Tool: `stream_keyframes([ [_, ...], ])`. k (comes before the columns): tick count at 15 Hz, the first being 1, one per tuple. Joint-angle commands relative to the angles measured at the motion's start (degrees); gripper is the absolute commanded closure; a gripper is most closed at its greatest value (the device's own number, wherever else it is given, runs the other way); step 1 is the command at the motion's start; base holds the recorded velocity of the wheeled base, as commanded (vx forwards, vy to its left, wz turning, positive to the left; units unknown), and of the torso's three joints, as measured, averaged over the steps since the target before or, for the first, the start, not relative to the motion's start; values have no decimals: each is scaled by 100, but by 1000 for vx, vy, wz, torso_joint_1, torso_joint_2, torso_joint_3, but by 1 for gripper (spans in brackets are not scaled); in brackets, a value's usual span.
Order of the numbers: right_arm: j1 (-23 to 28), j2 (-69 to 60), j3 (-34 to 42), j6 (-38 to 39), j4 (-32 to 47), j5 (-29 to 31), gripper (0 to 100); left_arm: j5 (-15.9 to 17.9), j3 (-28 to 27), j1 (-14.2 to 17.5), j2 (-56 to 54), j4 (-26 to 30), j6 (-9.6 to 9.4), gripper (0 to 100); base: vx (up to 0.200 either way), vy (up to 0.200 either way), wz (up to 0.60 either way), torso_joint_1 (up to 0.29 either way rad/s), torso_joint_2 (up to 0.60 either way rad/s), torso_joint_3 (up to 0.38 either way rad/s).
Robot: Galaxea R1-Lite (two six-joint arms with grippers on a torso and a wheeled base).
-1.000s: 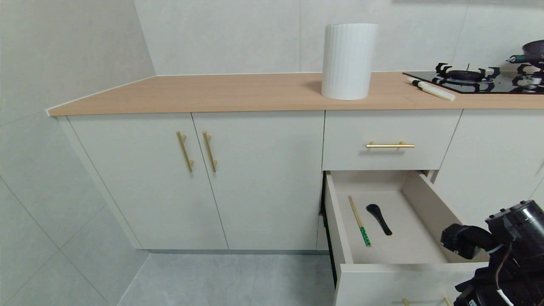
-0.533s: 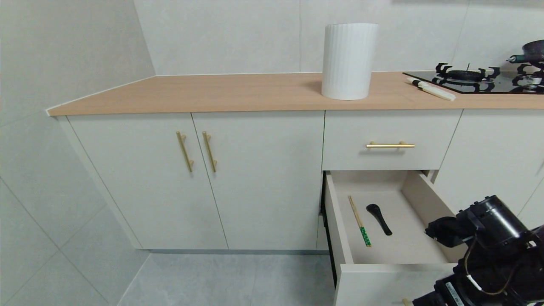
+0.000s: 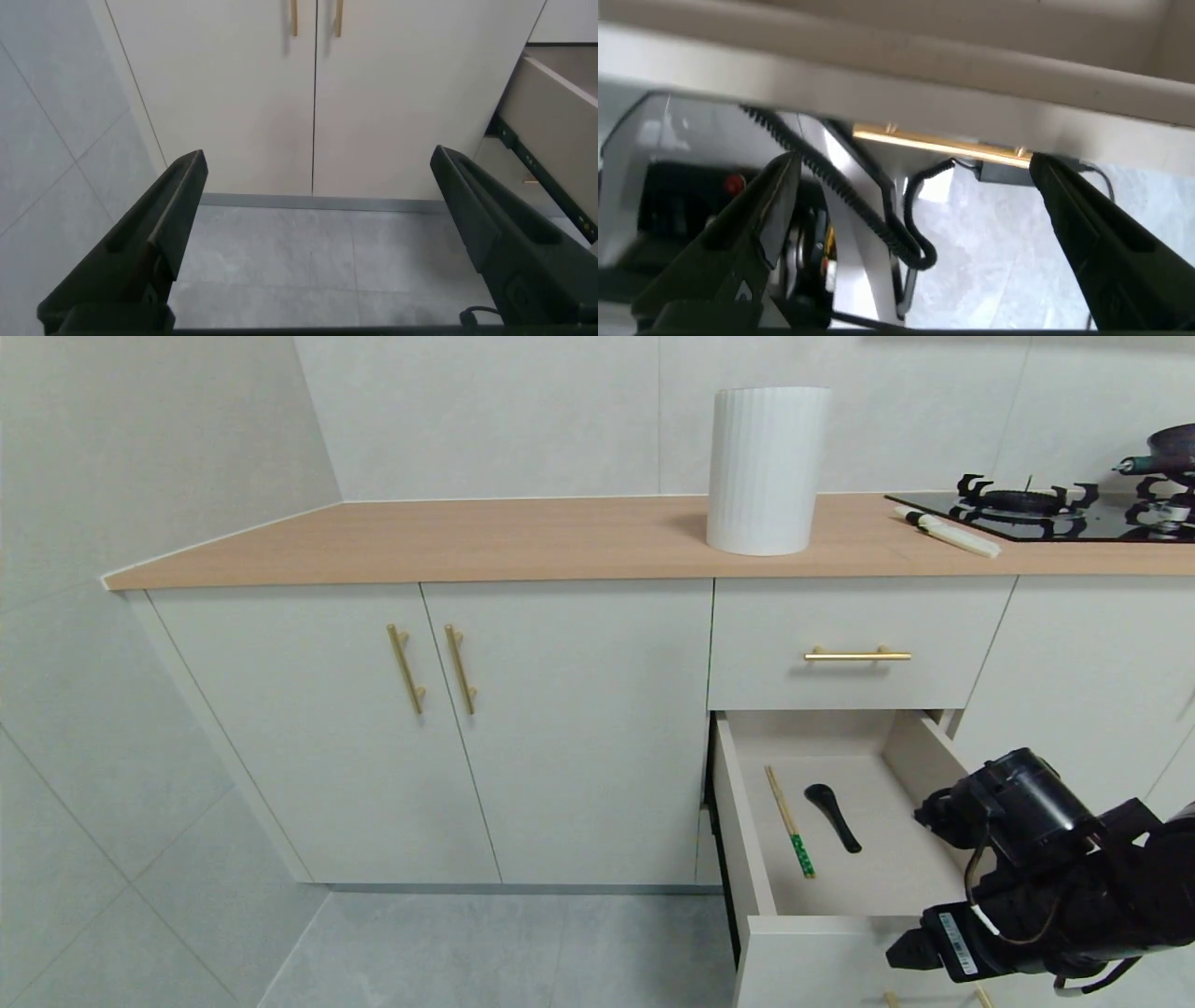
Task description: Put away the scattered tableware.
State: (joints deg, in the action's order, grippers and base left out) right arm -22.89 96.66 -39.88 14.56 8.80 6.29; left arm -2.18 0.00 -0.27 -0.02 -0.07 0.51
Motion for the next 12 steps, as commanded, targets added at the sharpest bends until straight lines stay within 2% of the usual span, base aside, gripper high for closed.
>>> stream_keyframes([
  [1, -5, 231, -152, 223, -1, 241, 0, -2, 0, -8, 2, -1, 2, 0, 0, 0, 0, 0, 0, 0],
  [5, 4, 565, -319, 417, -80, 470, 0, -2, 0, 0, 2, -1, 2, 0, 0, 0, 0, 0, 0, 0],
  [12, 66, 986, -618, 540, -845, 760, 0, -2, 0, -8, 2, -1, 2, 0, 0, 0, 0, 0, 0, 0],
])
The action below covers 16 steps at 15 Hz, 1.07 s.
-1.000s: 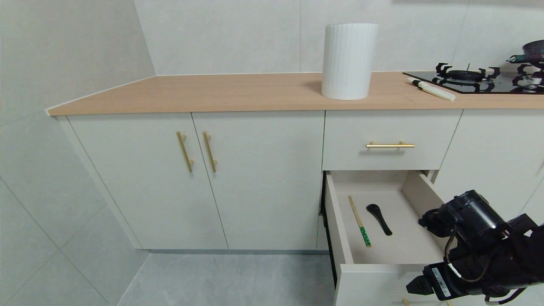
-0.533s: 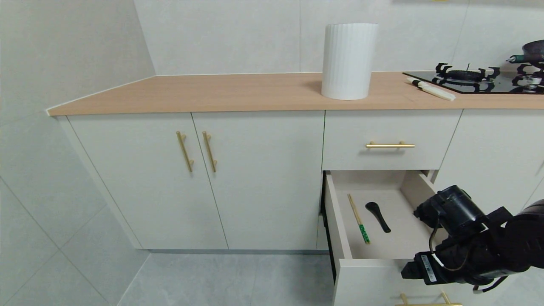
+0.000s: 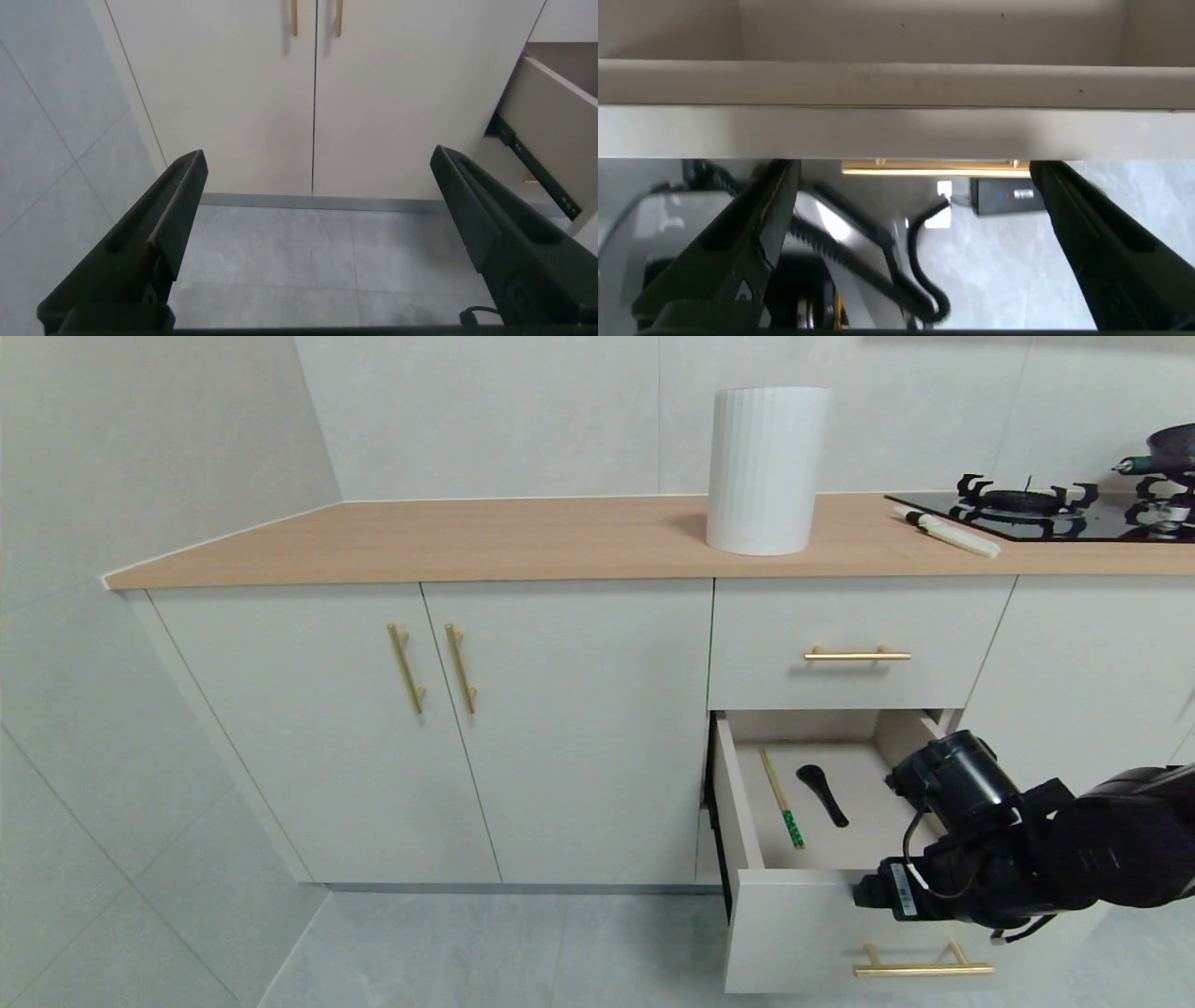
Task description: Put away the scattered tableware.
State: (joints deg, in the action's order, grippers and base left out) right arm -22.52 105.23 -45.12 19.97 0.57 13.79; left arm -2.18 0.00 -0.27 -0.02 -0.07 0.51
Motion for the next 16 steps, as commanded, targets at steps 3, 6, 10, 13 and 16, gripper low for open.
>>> stream_keyframes([
  [3, 221, 472, -577, -10, -84, 10, 0, -2, 0, 0, 2, -1, 2, 0, 0, 0, 0, 0, 0, 0],
  [6, 362, 912, -1236, -72, -84, 10, 0, -2, 0, -8, 2, -1, 2, 0, 0, 0, 0, 0, 0, 0],
  [10, 511, 1430, -1992, -151, -75, 19, 0, -2, 0, -8, 2, -1, 2, 0, 0, 0, 0, 0, 0, 0],
  [13, 652, 1720, -2528, -169, -57, 19, 0, -2, 0, -8, 2, -1, 2, 0, 0, 0, 0, 0, 0, 0],
  [16, 845, 2019, -3029, -318, -57, 10, 0, -2, 0, 0, 2, -1, 2, 0, 0, 0, 0, 0, 0, 0],
])
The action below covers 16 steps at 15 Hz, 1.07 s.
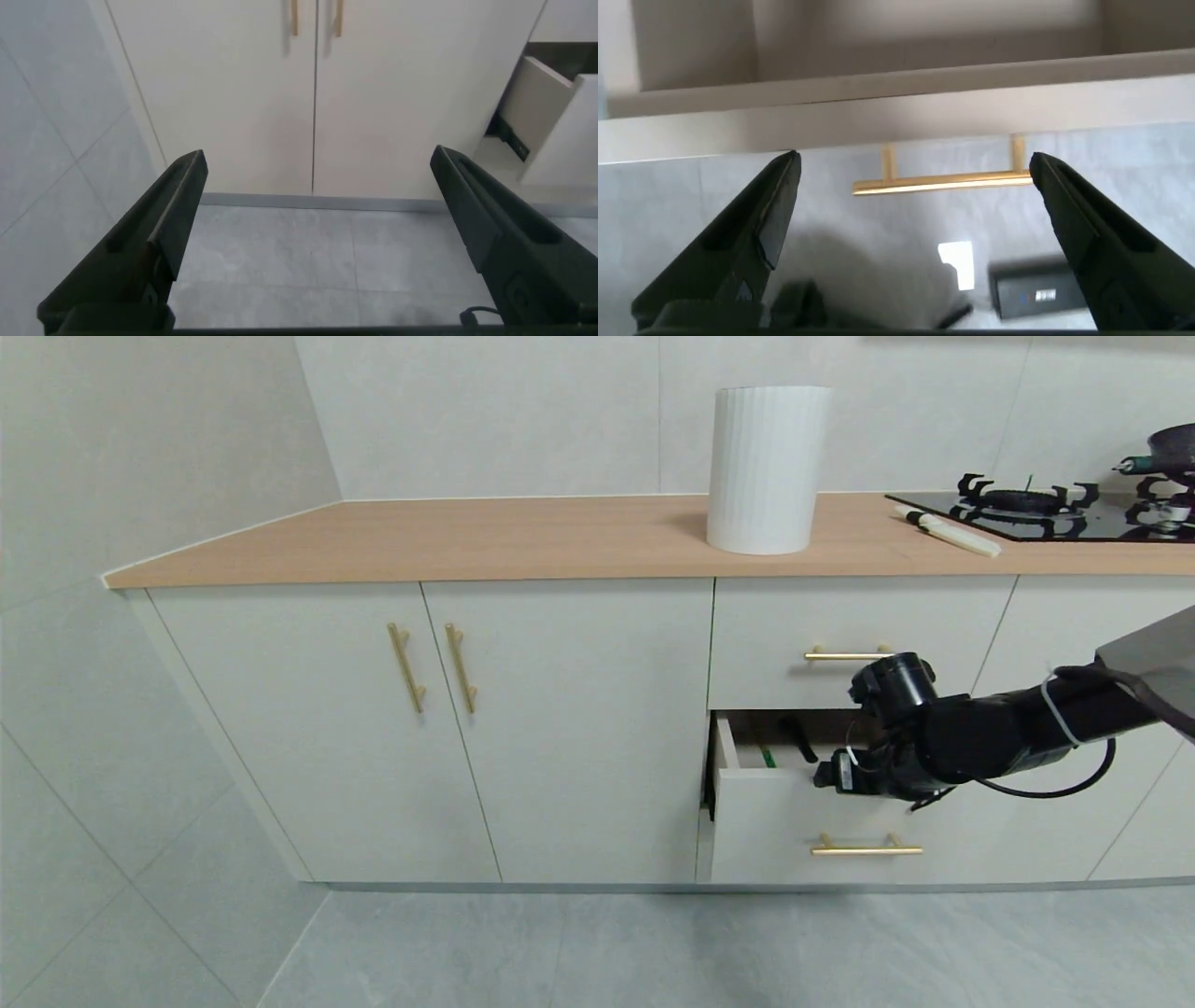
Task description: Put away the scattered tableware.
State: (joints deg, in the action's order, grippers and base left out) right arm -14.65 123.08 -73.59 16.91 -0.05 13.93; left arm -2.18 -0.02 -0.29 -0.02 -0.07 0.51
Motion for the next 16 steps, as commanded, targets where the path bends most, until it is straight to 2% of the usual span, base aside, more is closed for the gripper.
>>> stream_keyframes([
  [1, 121, 331, -331, -12, 14, -5, 0, -2, 2, 3, 2, -1, 2, 0, 0, 0, 0, 0, 0, 0],
  [5, 244, 806, -990, -12, 5, 4, 0, -2, 2, 3, 2, -1, 2, 0, 0, 0, 0, 0, 0, 0],
  [9, 270, 1096, -1324, 32, -57, 4, 0, -2, 2, 3, 2, -1, 2, 0, 0, 0, 0, 0, 0, 0],
  [12, 367, 1421, -1324, 49, -707, 153, 0, -2, 2, 3, 2, -1, 2, 0, 0, 0, 0, 0, 0, 0],
  [16, 411, 1553, -1324, 67, -1120, 180, 0, -2, 2, 3, 2, -1, 2, 0, 0, 0, 0, 0, 0, 0],
])
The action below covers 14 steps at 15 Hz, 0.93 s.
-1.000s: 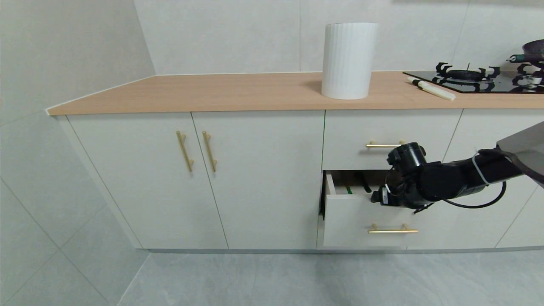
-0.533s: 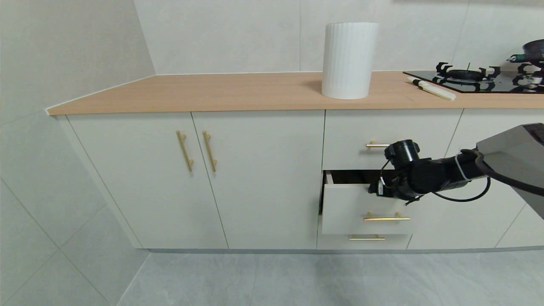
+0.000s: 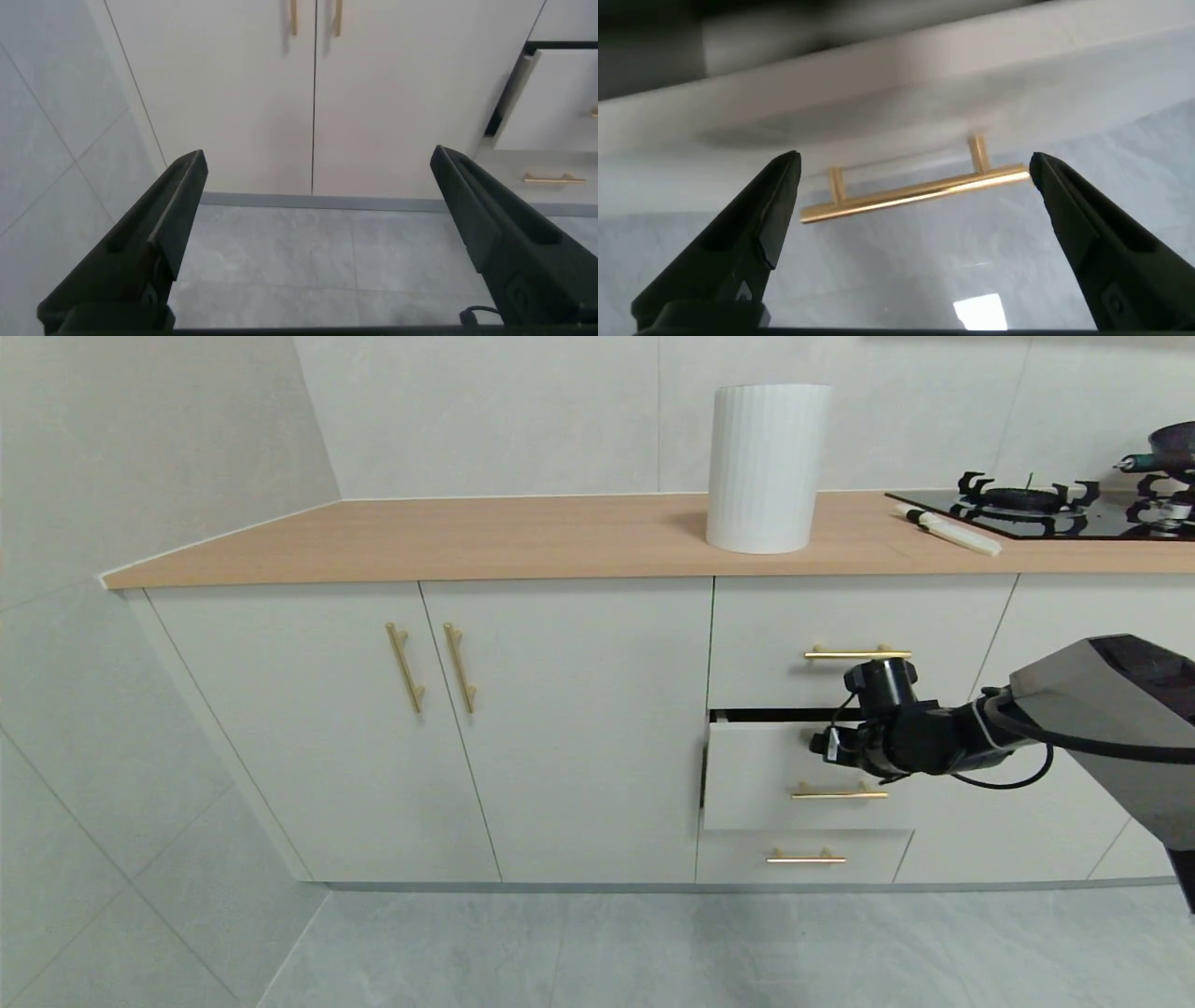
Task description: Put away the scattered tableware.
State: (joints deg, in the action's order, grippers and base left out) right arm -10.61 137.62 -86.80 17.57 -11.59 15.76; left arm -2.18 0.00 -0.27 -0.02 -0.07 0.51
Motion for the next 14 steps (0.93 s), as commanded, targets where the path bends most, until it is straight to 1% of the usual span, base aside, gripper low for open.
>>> stream_keyframes([
  [1, 15, 160, -13, 10, -185, 6, 0, -2, 0, 0, 2, -1, 2, 0, 0, 0, 0, 0, 0, 0],
  [2, 15, 204, -13, 89, -475, 50, 0, -2, 0, 0, 2, -1, 2, 0, 0, 0, 0, 0, 0, 0],
  [4, 41, 283, -48, 256, -748, 59, 0, -2, 0, 0, 2, -1, 2, 0, 0, 0, 0, 0, 0, 0],
  [9, 59, 503, -294, 423, -950, 59, 0, -2, 0, 0, 2, -1, 2, 0, 0, 0, 0, 0, 0, 0],
  [12, 103, 731, -698, 669, -959, 94, 0, -2, 0, 0, 2, -1, 2, 0, 0, 0, 0, 0, 0, 0],
  [14, 155, 925, -1085, 836, -950, 296, 0, -2, 0, 0, 2, -1, 2, 0, 0, 0, 0, 0, 0, 0],
])
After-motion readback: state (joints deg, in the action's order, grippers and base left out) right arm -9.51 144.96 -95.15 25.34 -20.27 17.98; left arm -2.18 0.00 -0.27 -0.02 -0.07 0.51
